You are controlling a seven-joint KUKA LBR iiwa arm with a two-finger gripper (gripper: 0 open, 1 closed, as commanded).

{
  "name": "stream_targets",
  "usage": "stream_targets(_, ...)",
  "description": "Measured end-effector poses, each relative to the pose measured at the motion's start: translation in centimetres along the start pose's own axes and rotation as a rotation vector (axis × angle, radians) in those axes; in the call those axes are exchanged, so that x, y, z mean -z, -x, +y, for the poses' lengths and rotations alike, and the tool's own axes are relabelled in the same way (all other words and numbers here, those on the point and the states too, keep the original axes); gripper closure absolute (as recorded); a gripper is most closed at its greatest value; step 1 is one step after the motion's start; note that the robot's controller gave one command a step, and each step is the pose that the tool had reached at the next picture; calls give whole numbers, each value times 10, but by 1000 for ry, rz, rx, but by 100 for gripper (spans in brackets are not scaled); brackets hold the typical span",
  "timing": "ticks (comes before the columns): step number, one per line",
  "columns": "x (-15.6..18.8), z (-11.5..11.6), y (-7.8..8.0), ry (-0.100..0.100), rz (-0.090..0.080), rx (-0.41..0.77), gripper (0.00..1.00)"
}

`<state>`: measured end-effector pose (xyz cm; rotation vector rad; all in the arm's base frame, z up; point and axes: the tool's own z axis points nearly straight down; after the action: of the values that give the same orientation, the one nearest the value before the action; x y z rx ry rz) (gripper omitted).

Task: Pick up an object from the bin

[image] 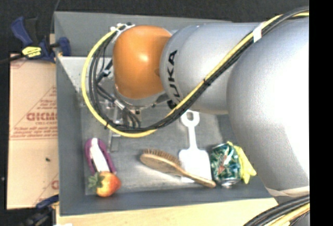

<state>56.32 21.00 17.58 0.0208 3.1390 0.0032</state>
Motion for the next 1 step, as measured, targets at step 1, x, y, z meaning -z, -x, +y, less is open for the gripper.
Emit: stream_targets(1, 0, 0, 0, 0, 0, 0, 0)
